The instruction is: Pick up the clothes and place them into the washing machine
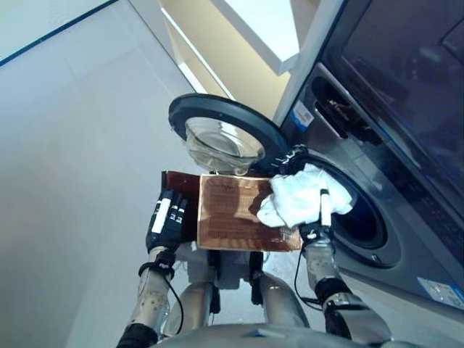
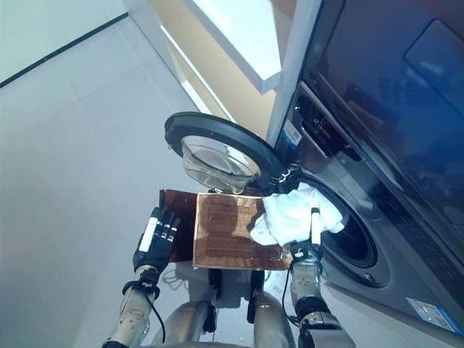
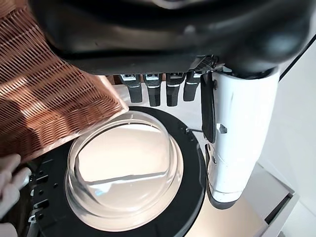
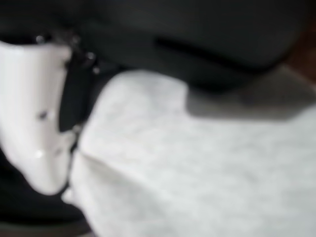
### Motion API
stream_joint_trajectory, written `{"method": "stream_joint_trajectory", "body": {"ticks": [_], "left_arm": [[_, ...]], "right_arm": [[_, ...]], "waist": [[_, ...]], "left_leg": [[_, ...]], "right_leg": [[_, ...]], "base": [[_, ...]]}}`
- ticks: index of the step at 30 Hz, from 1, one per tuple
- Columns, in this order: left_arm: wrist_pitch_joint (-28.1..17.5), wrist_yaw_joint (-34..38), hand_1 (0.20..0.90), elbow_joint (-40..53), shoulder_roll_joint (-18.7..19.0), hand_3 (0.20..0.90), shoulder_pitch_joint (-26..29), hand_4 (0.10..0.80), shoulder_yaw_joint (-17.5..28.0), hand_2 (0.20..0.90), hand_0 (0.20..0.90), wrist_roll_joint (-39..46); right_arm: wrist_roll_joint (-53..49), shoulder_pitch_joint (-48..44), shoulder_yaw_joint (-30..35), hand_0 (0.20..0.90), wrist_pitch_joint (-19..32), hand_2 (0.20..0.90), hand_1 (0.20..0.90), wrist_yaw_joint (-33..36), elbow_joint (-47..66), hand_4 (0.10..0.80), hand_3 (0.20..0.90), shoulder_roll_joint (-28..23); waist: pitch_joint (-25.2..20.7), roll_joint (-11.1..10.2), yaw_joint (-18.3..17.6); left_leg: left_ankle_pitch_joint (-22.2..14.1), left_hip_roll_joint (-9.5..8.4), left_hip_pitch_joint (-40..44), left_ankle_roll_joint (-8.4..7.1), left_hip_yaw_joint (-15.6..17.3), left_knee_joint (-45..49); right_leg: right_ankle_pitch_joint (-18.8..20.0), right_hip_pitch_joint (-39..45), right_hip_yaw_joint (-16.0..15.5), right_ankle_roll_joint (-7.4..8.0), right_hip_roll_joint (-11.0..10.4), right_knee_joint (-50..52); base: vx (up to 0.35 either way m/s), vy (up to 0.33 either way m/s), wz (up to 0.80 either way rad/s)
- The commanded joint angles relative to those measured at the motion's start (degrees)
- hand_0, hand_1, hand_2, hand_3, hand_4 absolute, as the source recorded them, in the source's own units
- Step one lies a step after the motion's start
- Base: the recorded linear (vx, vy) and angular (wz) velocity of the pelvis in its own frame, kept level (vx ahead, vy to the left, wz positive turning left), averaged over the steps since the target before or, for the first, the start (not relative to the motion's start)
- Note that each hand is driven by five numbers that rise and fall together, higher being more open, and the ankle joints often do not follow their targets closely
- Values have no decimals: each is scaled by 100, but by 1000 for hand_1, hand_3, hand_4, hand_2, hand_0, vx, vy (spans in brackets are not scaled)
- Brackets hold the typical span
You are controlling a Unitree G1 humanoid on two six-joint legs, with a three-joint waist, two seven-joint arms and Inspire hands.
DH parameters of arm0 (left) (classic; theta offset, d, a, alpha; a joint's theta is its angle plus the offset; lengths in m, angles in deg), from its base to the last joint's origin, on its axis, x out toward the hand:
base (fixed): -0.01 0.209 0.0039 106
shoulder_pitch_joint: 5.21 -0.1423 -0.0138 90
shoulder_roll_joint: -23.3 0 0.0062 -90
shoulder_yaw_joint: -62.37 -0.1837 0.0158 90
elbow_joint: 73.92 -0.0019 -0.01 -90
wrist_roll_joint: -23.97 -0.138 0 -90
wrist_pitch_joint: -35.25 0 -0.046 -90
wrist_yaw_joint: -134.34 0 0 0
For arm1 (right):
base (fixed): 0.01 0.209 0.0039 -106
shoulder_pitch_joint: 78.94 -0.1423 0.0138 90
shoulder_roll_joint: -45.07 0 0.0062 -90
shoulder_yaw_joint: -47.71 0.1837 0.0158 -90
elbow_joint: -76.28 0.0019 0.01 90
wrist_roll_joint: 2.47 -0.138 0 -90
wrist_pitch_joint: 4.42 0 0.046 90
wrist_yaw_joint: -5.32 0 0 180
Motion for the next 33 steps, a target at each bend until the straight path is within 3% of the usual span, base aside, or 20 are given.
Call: {"method": "stream_joint_trajectory", "body": {"ticks": [1, 11, 21, 33], "left_arm": [[-323, -266, 900, 895, 245, 900, -166, 800, -137, 900, 900, 24], [-353, -242, 900, 1512, 581, 900, -199, 800, -404, 900, 900, 11], [-524, -136, 900, 1529, 613, 900, -111, 800, -392, 900, 900, 18], [-680, -144, 900, 1608, 622, 900, -58, 800, -406, 900, 900, 41]], "right_arm": [[-127, -506, 238, 200, 663, 200, 200, 48, 102, 300, 200, -487], [-165, -1527, 582, 200, 1035, 200, 200, 775, -684, 300, 200, -1128], [-263, -1356, 1043, 200, 1433, 200, 200, 1074, -728, 300, 200, -1261], [-316, -1017, 1200, 200, 1519, 200, 200, 1069, -819, 300, 200, -1295]], "waist": [[-440, -16, 61], [-288, 233, 237], [-252, 282, 160], [-198, 351, 37]], "left_leg": [[99, -204, -364, -242, -89, -223], [194, -243, -822, -238, -175, -223], [147, -285, -976, -217, -192, -223], [73, -303, -1082, -208, -103, -223]], "right_leg": [[338, -744, 18, 200, -151, 12], [253, -1418, -27, 165, -243, 405], [177, -1647, 5, 158, -265, 552], [211, -1830, 171, 170, -227, 518]], "base": [[-64, 9, 9], [-34, 10, 3], [2, 5, -2], [1, 25, -8]]}}
